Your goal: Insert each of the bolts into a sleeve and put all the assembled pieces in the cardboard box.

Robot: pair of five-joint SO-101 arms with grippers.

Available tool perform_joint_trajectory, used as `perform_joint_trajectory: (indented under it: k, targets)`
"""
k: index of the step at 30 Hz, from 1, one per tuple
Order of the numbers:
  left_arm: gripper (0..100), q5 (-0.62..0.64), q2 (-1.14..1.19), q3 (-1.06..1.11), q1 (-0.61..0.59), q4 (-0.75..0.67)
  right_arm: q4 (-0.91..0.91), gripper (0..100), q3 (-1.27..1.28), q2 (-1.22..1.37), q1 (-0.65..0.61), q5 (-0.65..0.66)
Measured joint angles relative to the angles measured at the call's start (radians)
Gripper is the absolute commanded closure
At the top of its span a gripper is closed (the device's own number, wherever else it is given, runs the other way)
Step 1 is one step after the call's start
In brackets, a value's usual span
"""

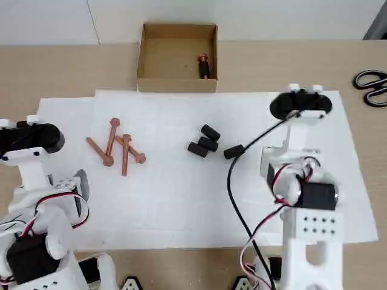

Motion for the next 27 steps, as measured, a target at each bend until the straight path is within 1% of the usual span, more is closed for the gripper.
perform_joint_trajectory:
  k: [4,7,10,12,20,23,27]
  targets:
    - [81,0.0,0.0,0.0,0.0,0.0,0.057,85.9,-0.137,0.173,-0.003,0.192]
    - [81,0.0,0.0,0.0,0.0,0.0,0.069,86.2,-0.261,0.322,-0.003,0.265]
    - [81,0.0,0.0,0.0,0.0,0.0,0.069,86.2,-0.414,0.473,-0.002,0.282]
    - [81,0.0,0.0,0.0,0.0,0.0,0.083,86.2,-0.526,0.574,-0.026,0.284]
    - [81,0.0,0.0,0.0,0.0,0.0,0.276,86.2,-1.034,1.022,-0.235,0.29]
    - [81,0.0,0.0,0.0,0.0,0.0,0.295,86.1,-1.145,1.165,-0.235,0.287]
    - [81,0.0,0.0,0.0,0.0,0.0,0.298,85.9,-1.191,1.3,-0.203,0.238]
